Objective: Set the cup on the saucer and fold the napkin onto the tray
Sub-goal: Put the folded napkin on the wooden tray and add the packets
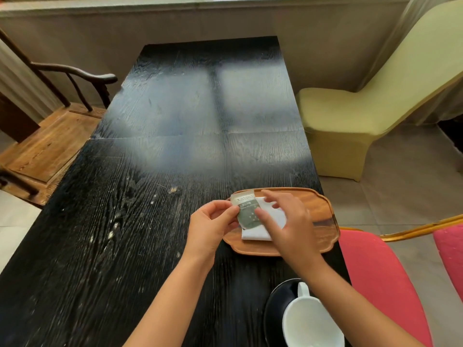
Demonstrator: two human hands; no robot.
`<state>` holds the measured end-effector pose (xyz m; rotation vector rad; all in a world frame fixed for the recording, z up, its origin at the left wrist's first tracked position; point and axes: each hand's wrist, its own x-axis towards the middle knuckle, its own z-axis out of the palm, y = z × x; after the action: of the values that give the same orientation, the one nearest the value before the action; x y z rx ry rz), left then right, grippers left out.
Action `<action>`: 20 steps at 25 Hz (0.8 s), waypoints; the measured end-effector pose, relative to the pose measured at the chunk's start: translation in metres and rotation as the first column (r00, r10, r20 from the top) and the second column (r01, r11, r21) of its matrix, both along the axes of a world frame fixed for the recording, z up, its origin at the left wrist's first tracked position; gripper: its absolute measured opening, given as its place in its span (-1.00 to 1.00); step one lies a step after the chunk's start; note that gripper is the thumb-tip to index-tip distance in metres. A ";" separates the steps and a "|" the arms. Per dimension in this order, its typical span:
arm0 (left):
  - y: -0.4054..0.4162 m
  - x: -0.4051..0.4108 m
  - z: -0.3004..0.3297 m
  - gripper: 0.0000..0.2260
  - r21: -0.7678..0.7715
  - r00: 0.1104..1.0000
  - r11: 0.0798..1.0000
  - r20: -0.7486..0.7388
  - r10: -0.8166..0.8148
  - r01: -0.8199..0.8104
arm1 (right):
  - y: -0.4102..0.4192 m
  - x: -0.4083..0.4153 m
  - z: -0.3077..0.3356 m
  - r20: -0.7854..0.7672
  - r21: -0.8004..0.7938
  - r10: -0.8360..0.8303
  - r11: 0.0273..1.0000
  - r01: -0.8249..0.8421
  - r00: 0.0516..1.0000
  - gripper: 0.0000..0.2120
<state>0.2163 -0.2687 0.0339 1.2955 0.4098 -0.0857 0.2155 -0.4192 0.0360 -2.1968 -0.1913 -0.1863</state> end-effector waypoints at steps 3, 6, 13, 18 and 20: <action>-0.001 -0.002 0.001 -0.91 0.024 0.992 0.993 0.046 -0.118 0.117 | -0.012 0.009 0.013 -0.463 0.459 0.189 0.887 0.052 0.866 -0.89; -0.013 0.002 0.001 -0.88 0.073 0.979 0.979 0.055 -0.194 0.190 | -0.027 0.010 0.011 -0.513 0.515 0.191 0.848 0.123 0.837 -0.91; -0.071 0.021 -0.007 -0.86 0.292 0.965 0.927 0.037 -0.258 0.236 | -0.073 0.020 0.009 -0.570 0.407 -0.044 0.852 0.329 0.820 -0.93; -0.109 0.037 -0.013 -0.96 0.338 0.956 0.911 0.087 -0.280 0.236 | -0.113 0.038 0.008 -0.555 0.361 -0.137 0.849 0.386 0.820 -0.92; -0.115 0.035 -0.022 -0.88 0.550 0.954 0.822 0.140 -0.266 0.148 | -0.124 0.047 -0.004 -0.582 0.308 -0.186 0.851 0.427 0.791 -0.88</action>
<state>0.2514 -0.3842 0.0123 1.8859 0.1010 -0.0149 0.2623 -0.5434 0.0319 -1.7385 0.4997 0.1963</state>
